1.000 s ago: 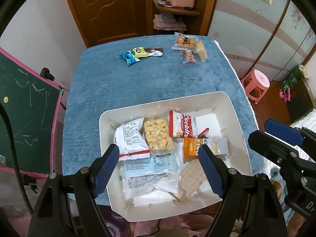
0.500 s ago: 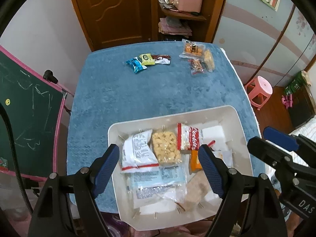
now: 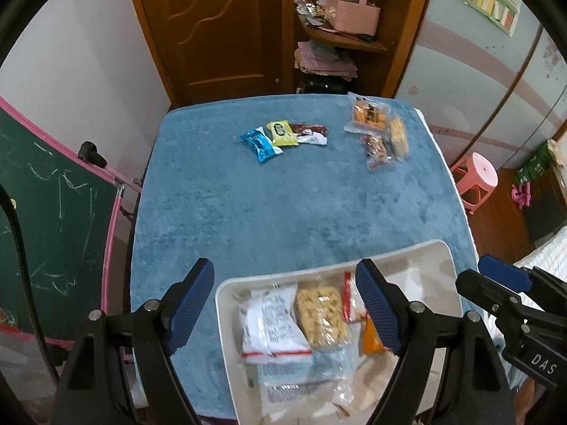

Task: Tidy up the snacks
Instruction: 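Lift both open grippers out of the tray toward the remaining snacks, then grasp the blue wrapped snack with left gripper while right gripper grasps the clear puffed-snack bag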

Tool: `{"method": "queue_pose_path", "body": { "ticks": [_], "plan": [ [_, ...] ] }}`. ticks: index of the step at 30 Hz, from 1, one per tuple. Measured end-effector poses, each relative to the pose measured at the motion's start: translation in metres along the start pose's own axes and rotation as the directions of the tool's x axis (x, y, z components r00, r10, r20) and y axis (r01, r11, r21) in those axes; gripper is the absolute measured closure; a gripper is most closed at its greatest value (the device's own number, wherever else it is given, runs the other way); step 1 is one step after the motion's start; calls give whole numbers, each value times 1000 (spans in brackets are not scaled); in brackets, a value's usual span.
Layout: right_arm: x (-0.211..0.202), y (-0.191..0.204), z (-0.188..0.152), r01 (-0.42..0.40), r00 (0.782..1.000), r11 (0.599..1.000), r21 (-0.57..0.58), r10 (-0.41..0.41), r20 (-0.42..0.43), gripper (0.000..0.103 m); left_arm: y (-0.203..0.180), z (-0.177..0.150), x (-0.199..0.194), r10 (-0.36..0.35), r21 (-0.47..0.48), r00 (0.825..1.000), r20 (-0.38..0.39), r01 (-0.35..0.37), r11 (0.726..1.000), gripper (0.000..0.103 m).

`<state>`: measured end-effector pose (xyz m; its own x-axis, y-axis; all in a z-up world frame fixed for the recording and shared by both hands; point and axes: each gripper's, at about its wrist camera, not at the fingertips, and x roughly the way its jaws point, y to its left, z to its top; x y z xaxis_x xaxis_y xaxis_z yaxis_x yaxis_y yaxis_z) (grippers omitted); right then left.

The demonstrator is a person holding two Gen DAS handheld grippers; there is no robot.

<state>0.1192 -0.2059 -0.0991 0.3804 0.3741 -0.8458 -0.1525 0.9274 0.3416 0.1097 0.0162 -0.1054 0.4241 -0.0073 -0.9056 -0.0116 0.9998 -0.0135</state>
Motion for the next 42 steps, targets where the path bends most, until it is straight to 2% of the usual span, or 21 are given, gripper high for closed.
{"method": "queue_pose_path", "body": {
  "ticks": [10, 15, 22, 28, 33, 36, 42],
  "plan": [
    [36, -5, 37, 44, 998, 999, 18, -43, -42, 54, 29, 52, 34, -4, -11, 1000, 11, 4, 1000, 22],
    [49, -16, 64, 96, 994, 995, 25, -95, -47, 54, 39, 88, 55, -18, -15, 1000, 24, 19, 1000, 22],
    [58, -54, 127, 188, 982, 980, 66, -188, -14, 54, 56, 153, 99, -24, -51, 1000, 6, 24, 998, 22],
    [77, -90, 186, 214, 977, 970, 111, -215, -7, 54, 67, 195, 139, -42, -100, 999, -18, 40, 994, 22],
    [124, -120, 218, 213, 976, 964, 160, -203, -75, 54, 77, 211, 197, -63, -174, 993, -99, 45, 984, 22],
    [163, -137, 227, 189, 976, 958, 214, -158, -152, 54, 82, 210, 231, -82, -228, 985, -150, 46, 973, 22],
    [227, -161, 225, 271, 938, 933, 237, -200, -284, 54, 93, 203, 286, -109, -319, 969, -220, 35, 947, 22]
  ]
}}
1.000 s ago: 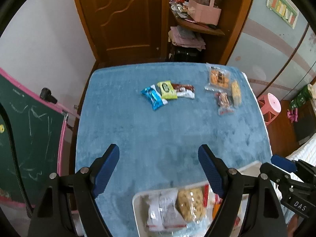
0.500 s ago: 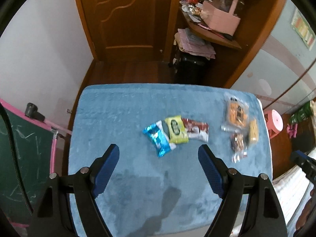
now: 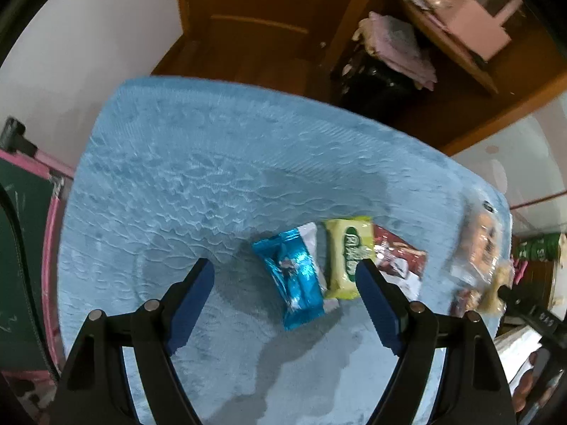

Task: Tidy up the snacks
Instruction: 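Grasp the blue wrapped snack with left gripper while right gripper grasps the clear puffed-snack bag, then carry the blue snack and puffed-snack bag over the tray with both grippers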

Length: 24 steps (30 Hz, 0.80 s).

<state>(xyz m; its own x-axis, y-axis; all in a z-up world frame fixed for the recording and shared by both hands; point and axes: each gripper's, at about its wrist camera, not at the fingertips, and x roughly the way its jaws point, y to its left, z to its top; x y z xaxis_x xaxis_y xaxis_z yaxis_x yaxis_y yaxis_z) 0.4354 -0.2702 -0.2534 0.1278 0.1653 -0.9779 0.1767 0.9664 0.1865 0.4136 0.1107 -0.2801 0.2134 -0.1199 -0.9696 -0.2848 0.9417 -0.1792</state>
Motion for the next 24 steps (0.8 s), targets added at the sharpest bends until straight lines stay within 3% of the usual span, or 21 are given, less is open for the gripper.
{"method": "queue_pose_path", "body": {
  "ticks": [3, 8, 16, 18, 20, 24],
  "plan": [
    [18, -4, 0, 58, 998, 998, 5, -58, -15, 54, 5, 2, 17, -4, -32, 1000, -27, 3, 999, 22],
    [22, -8, -5, 61, 998, 998, -14, -61, -6, 54, 8, 1, 35, -5, -60, 999, -54, 2, 998, 22],
    [26, -28, -13, 71, 997, 997, 0, -71, -8, 71, 7, -6, 59, 16, -87, 998, -66, -21, 996, 24],
    [24, -34, -13, 52, 999, 999, 18, -51, -5, 72, 2, -9, 58, 52, -64, 997, -52, -56, 996, 35],
    [22, -36, -14, 38, 999, 999, 26, -38, -3, 73, -3, -13, 56, 93, -23, 995, -31, -94, 995, 67],
    [17, -43, -18, 26, 1000, 999, 29, -26, 3, 73, 4, -18, 49, 36, -40, 999, -39, -38, 998, 73]
  ]
}}
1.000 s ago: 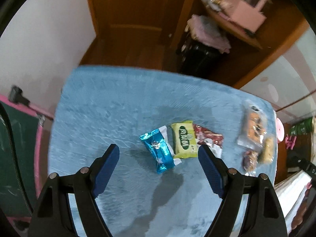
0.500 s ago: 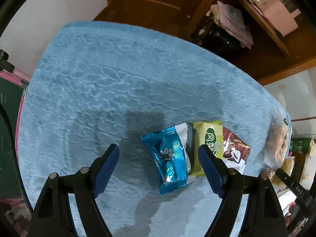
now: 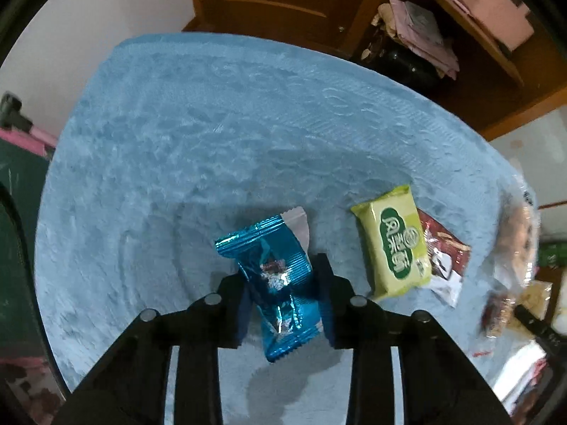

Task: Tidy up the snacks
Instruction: 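Carry the blue snack and puffed-snack bag over the tray with both grippers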

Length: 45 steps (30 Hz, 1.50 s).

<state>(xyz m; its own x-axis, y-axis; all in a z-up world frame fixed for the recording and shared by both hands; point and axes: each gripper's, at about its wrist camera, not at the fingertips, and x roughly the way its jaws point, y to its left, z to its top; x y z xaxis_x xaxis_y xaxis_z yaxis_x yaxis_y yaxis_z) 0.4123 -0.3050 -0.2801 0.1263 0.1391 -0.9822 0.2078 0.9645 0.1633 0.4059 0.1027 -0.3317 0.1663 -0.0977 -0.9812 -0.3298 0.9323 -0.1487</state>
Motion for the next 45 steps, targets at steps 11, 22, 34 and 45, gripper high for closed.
{"method": "queue_pose_path", "body": {
  "ticks": [11, 22, 34, 45],
  "plan": [
    [-74, 2, -52, -139, 987, 990, -35, 142, 74, 73, 10, -50, -104, -72, 77, 994, 81, 66, 995, 74],
    [-188, 2, -166, -258, 931, 951, -171, 292, 219, 73, -9, -209, -271, -151, 305, 956, 251, 70, 950, 73],
    [-267, 2, -294, -263, 872, 903, -341, 373, 316, 73, -34, -350, -329, -123, 419, 924, 361, -44, 907, 73],
    [-277, 11, -360, -216, 877, 870, -443, 372, 303, 73, -49, -396, -332, -97, 427, 916, 390, -86, 900, 73]
  ]
}}
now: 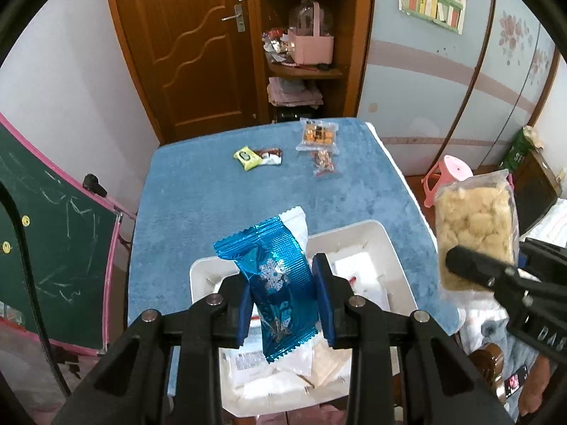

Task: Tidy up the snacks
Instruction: 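Carry the blue snack and puffed-snack bag over the tray with both grippers, then open both grippers to drop the two snacks into the tray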

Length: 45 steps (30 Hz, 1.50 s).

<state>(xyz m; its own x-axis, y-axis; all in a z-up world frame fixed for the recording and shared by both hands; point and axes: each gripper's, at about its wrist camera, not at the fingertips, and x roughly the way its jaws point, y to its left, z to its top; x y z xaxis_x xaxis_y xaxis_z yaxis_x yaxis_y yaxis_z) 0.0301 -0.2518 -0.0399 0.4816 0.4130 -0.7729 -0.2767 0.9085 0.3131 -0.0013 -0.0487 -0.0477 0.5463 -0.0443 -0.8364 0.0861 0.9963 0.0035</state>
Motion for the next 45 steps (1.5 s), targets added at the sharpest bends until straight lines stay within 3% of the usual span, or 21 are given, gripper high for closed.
{"method": "queue_pose_path", "body": {
  "ticks": [8, 16, 25, 27, 29, 31, 34, 45],
  "plan": [
    [14, 12, -28, 13, 997, 1000, -26, -15, -70, 73, -9, -19, 12, 13, 20, 998, -64, -11, 1000, 73],
    [32, 23, -33, 41, 992, 998, -39, -46, -120, 73, -4, -30, 28, 51, 62, 994, -99, -45, 997, 73],
    [60, 39, -31, 105, 974, 994, -35, -110, -200, 71, 13, -37, 45, 22, 103, 989, -148, -6, 995, 72],
    [66, 42, -32, 119, 966, 992, -29, -122, -228, 66, 17, -38, 48, 4, 109, 986, -166, 15, 994, 66],
    [69, 44, -32, 135, 961, 991, -9, -133, -243, 55, 21, -40, 49, -5, 116, 984, -178, 26, 993, 34],
    [67, 46, -31, 154, 960, 988, 9, -147, -237, 54, 26, -42, 46, 2, 124, 986, -164, 19, 992, 26],
    [62, 49, -30, 176, 960, 984, 31, -164, -227, 53, 33, -44, 43, -27, 122, 987, -156, 46, 991, 21],
    [54, 71, -29, 224, 955, 974, 44, -210, -207, 48, 59, -43, 32, -70, 107, 990, -122, 84, 991, 21]
  ]
}}
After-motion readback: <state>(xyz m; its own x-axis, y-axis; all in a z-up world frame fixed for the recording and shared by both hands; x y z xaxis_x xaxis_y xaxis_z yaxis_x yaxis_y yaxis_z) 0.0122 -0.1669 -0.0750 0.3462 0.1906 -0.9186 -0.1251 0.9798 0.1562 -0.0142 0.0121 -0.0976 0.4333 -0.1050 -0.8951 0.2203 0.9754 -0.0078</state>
